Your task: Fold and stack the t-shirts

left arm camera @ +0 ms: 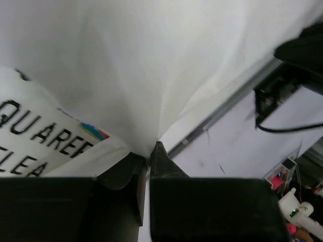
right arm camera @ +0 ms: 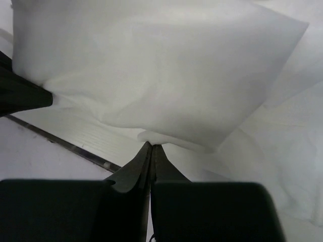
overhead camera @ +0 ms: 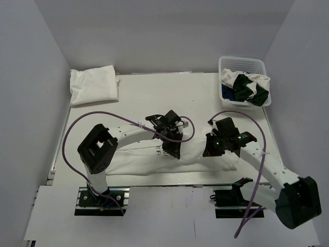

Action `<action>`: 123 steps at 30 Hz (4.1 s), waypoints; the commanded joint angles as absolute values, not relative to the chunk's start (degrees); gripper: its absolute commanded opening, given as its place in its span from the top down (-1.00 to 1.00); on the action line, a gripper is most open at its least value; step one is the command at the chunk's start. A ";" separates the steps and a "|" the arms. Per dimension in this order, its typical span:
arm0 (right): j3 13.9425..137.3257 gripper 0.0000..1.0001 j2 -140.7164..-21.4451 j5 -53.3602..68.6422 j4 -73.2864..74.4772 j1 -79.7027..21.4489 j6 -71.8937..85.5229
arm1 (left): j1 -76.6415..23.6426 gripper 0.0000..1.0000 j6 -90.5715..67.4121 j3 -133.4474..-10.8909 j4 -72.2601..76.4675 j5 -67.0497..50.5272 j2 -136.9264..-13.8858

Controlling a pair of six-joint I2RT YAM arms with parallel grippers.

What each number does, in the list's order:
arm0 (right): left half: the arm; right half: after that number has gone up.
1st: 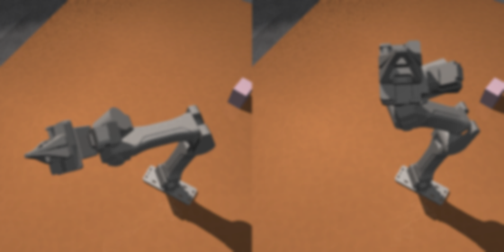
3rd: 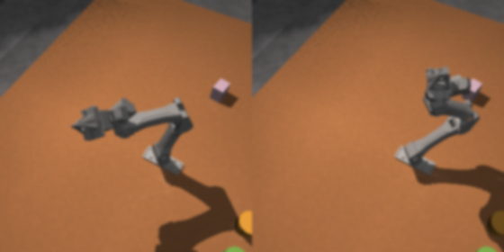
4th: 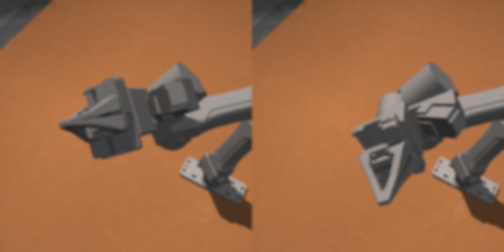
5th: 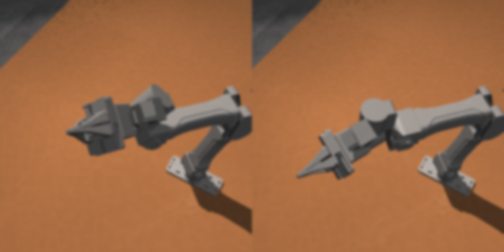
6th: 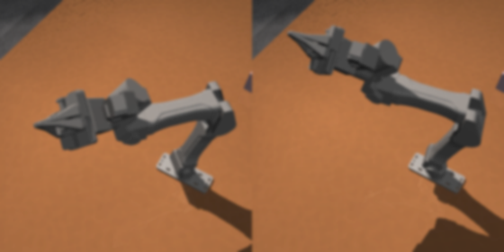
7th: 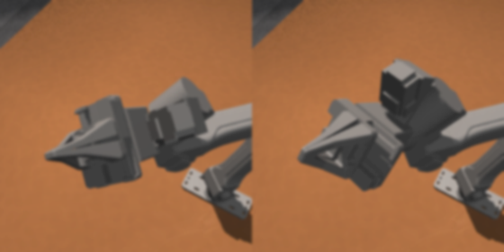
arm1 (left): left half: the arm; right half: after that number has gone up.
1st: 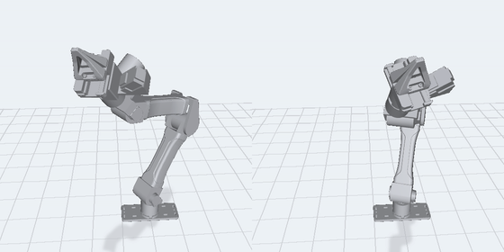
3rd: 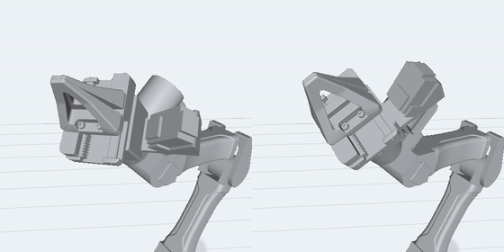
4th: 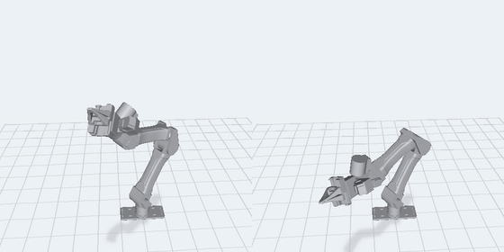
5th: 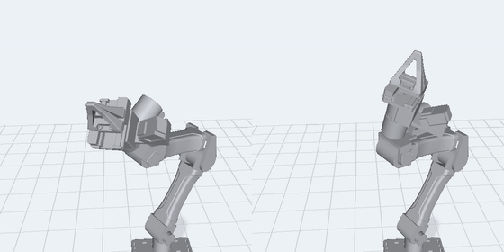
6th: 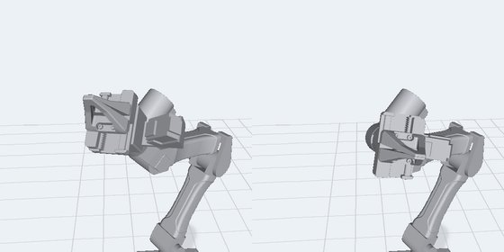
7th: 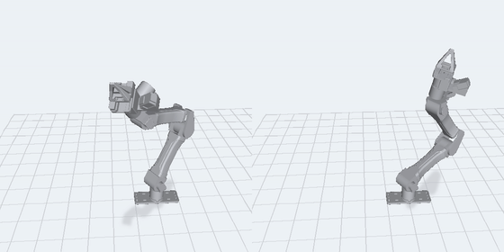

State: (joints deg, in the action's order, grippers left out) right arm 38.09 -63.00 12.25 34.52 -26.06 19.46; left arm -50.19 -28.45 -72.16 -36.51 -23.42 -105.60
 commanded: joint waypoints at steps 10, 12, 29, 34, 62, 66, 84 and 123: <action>39.99 1.00 -51.68 12.93 47.55 -26.02 20.47 | -53.70 0.54 -29.71 -70.22 -39.63 -13.91 -102.56; 38.94 1.00 -53.43 11.25 46.76 -26.19 22.14 | -53.70 -0.01 -30.41 -72.33 -41.48 -11.08 -105.02; 39.20 1.00 -63.00 -5.33 54.65 -25.93 30.58 | -48.71 -1.00 -38.22 -69.35 -49.04 14.32 -89.56; 41.83 1.00 -63.72 -18.86 62.56 -25.75 39.36 | -43.95 -1.00 -39.55 -68.21 -50.71 15.47 -92.02; 52.04 -0.80 -81.09 -6.86 24.84 -22.07 27.87 | -19.61 -1.00 -45.79 -54.75 -42.81 13.62 -99.92; 54.22 -0.80 -90.50 -5.98 18.20 -18.12 27.94 | -18.02 -1.00 -42.72 -57.39 -42.10 12.39 -101.34; 90.77 -0.77 -127.07 -4.83 24.17 -12.39 22.41 | -13.97 -1.00 -43.59 -60.21 -50.08 11.17 -103.46; 87.79 -0.81 -123.74 1.67 23.02 -15.30 26.45 | -38.67 -1.00 -45.42 -57.22 -55.28 7.73 -100.36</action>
State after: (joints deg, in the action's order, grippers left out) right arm 86.48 -118.76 -0.40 20.40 -16.29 24.77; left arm -38.79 -42.48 -59.99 -51.31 5.30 -98.32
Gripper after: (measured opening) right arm 0.901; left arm 0.998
